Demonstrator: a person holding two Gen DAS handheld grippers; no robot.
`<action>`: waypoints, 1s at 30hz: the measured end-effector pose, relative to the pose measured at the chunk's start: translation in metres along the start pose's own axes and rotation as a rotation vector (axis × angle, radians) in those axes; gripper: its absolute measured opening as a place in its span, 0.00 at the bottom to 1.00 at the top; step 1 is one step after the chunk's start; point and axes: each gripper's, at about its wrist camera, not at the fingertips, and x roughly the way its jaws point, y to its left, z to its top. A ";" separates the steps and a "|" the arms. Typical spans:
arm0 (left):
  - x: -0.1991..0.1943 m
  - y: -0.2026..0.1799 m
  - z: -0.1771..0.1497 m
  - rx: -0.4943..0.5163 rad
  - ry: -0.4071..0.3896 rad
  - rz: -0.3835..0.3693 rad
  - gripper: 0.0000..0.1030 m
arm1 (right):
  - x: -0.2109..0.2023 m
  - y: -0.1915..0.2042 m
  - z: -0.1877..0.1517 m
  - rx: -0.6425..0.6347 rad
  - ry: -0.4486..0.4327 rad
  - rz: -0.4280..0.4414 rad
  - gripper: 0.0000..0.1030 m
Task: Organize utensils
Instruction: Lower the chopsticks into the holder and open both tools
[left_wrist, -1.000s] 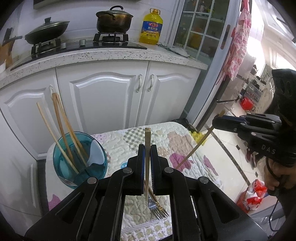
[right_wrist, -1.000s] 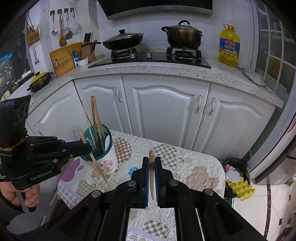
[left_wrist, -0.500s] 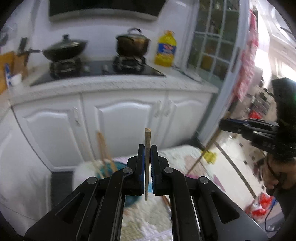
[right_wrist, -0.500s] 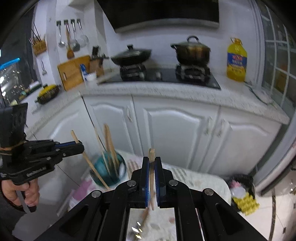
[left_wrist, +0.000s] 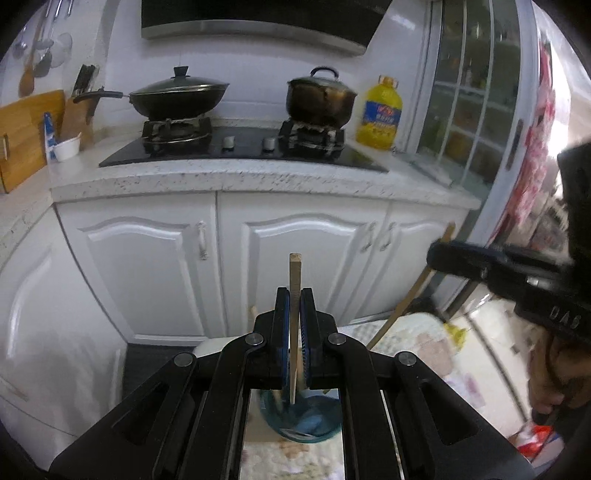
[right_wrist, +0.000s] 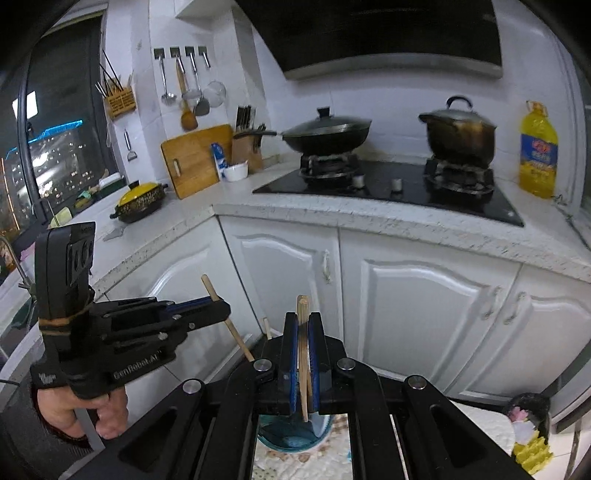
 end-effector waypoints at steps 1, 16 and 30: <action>0.007 0.001 -0.004 0.004 0.010 0.002 0.04 | 0.007 0.000 -0.001 0.000 0.003 -0.001 0.05; 0.069 0.010 -0.044 -0.055 0.144 0.012 0.08 | 0.109 -0.016 -0.038 -0.005 0.227 -0.027 0.05; 0.030 0.024 -0.068 -0.165 0.116 0.021 0.45 | 0.074 -0.030 -0.056 0.070 0.195 0.012 0.55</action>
